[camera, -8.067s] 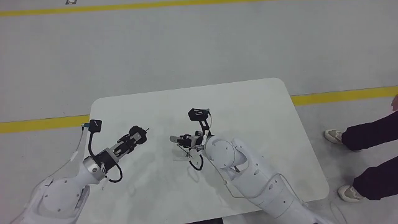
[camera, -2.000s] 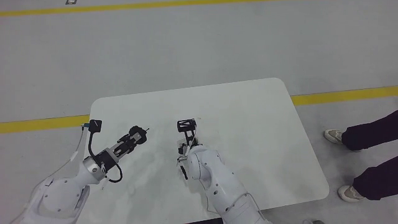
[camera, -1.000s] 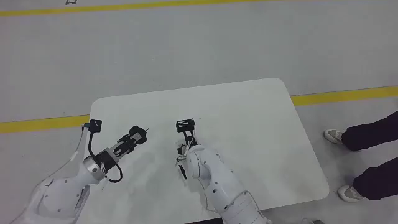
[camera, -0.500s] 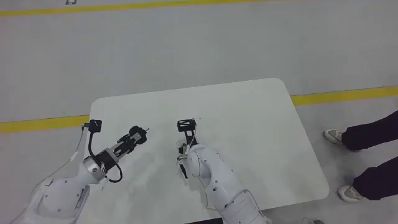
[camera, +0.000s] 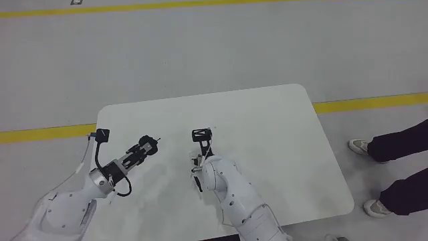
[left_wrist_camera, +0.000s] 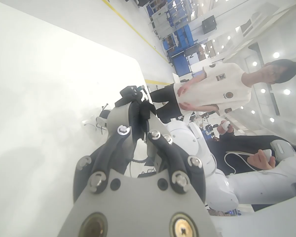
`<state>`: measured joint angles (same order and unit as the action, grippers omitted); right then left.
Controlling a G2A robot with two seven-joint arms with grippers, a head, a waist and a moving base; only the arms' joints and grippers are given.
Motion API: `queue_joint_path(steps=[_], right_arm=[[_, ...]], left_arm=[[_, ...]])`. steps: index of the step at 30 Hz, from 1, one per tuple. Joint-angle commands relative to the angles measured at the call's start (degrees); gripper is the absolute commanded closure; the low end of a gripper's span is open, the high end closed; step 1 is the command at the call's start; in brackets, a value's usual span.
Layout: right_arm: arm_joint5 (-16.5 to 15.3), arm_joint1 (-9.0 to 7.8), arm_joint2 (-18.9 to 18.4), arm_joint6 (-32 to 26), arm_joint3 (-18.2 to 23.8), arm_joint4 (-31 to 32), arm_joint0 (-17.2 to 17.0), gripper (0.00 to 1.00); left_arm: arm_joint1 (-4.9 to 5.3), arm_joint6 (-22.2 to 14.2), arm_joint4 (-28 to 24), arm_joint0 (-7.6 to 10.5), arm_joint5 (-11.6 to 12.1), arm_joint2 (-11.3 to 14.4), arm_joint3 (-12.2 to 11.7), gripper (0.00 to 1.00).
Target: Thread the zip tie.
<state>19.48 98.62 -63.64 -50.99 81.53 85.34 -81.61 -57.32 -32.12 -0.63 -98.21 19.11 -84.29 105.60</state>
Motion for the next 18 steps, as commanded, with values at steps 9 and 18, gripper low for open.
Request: queue_joint_path(steps=[9,18], right_arm=[[0.00,-0.04,-0.20,0.00,0.28,0.06,-0.22,1.00],[0.00,-0.78,-1.20,0.82,5.84,-2.56,-3.32,1.00]], left_arm=[[0.00,0.00,0.00,0.00,0.00,0.00,0.00,1.00],[0.00,0.00,0.00,0.00,0.00,0.00,0.00,1.00]])
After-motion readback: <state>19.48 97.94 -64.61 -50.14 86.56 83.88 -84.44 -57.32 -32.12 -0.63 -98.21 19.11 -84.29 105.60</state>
